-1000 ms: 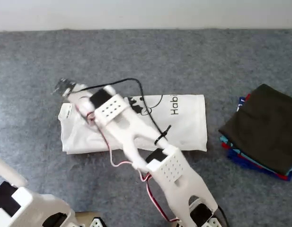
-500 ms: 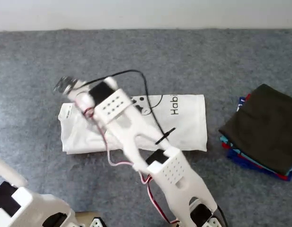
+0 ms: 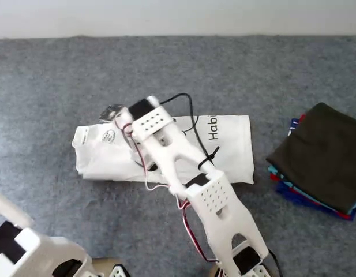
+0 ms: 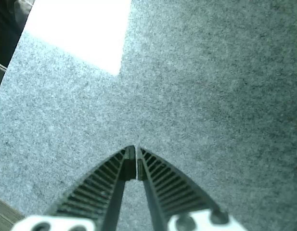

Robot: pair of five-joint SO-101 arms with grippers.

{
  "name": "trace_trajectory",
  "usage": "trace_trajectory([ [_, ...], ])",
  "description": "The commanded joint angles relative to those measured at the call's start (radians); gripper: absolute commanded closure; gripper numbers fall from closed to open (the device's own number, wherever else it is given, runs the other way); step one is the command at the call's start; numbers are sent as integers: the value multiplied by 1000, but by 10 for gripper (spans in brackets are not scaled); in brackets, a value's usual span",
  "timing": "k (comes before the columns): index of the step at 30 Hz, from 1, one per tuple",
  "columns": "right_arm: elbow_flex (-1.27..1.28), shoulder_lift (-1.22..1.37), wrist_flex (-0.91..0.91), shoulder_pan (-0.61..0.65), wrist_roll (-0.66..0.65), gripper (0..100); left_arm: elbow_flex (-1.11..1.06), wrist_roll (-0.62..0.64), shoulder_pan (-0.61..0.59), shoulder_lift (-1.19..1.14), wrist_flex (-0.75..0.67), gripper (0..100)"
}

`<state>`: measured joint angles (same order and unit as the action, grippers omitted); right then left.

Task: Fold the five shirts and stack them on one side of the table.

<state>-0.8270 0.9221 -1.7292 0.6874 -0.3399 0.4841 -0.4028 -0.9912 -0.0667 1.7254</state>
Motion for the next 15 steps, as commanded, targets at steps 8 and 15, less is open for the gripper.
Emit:
trace_trajectory([
  [8,-18,-147,2,68,-6,990,41,-35,3,51,0,985],
  [15,-18,-213,120,188,-8,990,41,-58,3,48,-2,985],
])
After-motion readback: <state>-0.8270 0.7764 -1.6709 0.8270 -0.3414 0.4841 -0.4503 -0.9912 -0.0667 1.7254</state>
